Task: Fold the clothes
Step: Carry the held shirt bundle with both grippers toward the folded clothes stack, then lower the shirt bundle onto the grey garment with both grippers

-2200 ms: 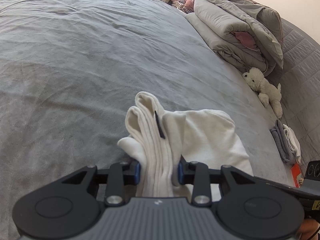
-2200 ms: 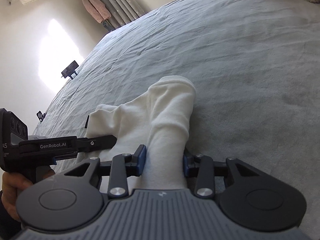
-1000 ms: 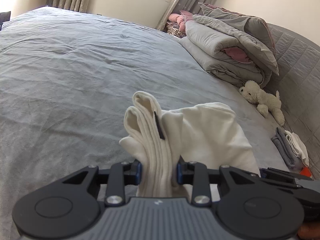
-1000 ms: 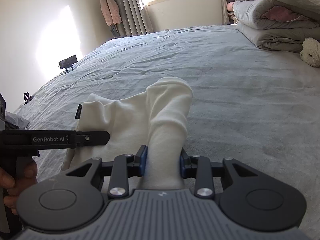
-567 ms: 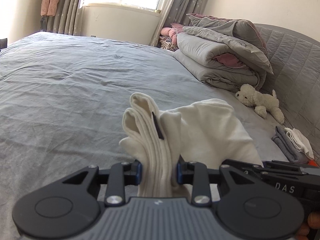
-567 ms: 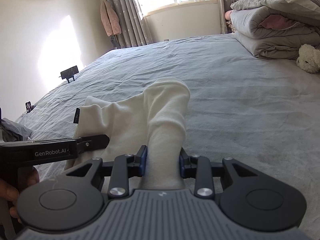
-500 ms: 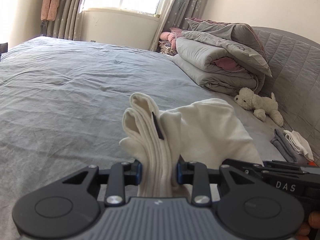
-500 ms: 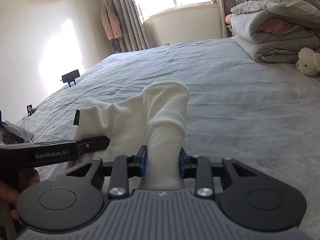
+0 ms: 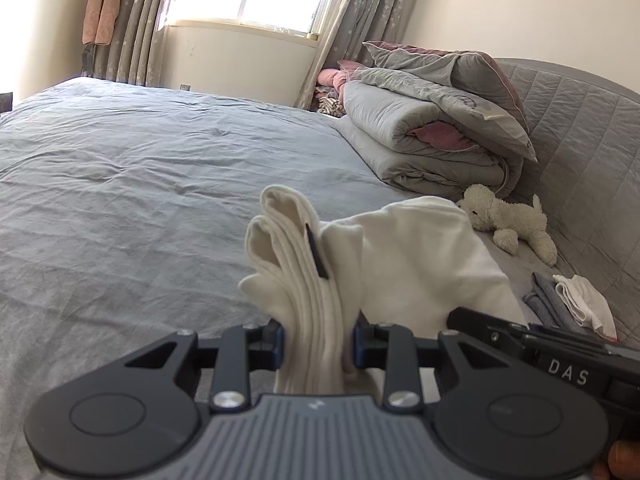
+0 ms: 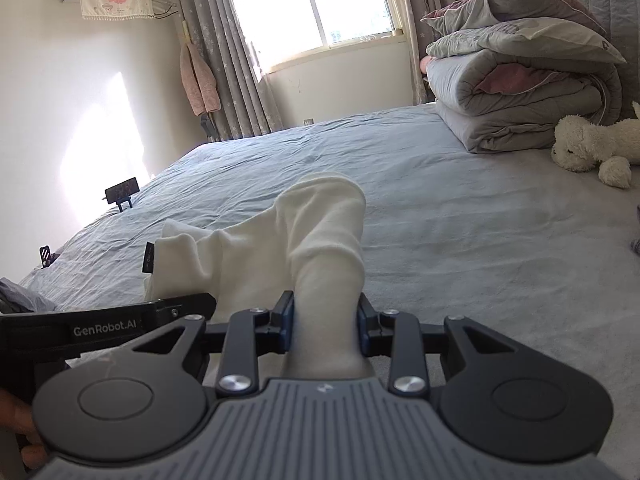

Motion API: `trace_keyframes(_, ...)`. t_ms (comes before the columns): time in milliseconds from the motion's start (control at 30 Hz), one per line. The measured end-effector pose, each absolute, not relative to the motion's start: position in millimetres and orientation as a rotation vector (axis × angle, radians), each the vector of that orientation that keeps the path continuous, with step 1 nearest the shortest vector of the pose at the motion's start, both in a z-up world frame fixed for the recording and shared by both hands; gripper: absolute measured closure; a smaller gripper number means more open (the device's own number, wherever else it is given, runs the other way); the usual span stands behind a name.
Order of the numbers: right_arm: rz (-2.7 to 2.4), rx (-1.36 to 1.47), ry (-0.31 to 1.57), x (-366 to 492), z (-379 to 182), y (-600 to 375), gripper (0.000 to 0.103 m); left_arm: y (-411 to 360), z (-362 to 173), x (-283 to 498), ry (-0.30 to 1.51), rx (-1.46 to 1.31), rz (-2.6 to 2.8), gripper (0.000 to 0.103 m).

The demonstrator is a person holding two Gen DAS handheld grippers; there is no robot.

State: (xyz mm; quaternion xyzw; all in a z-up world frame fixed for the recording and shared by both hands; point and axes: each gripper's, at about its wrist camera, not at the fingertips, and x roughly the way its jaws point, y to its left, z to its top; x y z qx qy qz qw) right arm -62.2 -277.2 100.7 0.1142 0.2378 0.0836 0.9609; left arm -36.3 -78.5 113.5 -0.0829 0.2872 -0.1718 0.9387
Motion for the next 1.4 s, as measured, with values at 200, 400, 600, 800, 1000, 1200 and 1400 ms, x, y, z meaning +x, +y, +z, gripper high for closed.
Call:
trace_keyframes(200, 0.105, 0.213, 0.444, -72, 110, -297, 0.071, -109, 122, -36, 0.582, -0.181, -0.377, 0.072)
trace_keyframes(400, 0.021, 0.233, 0.406, -88, 120, -334, 0.071, -147, 123, -35, 0.592, -0.214, -0.441, 0.072)
trace_keyframes(600, -0.065, 0.285, 0.369, -110, 134, -396, 0.072, -211, 141, -36, 0.596, -0.232, -0.563, 0.072)
trace_keyframes(800, -0.159, 0.306, 0.383, -125, 142, -482, 0.072, -298, 145, -23, 0.642, -0.313, -0.710, 0.072)
trace_keyframes(1000, -0.247, 0.264, 0.421, -135, 140, -575, 0.073, -407, 138, -14, 0.710, -0.345, -0.839, 0.072)
trace_keyframes(1200, -0.288, 0.255, 0.449, -125, 137, -657, 0.073, -499, 117, 1, 0.709, -0.392, -0.853, 0.072)
trace_keyframes(1400, -0.293, 0.282, 0.530, -91, 118, -712, 0.073, -542, 94, 20, 0.773, -0.398, -0.801, 0.072)
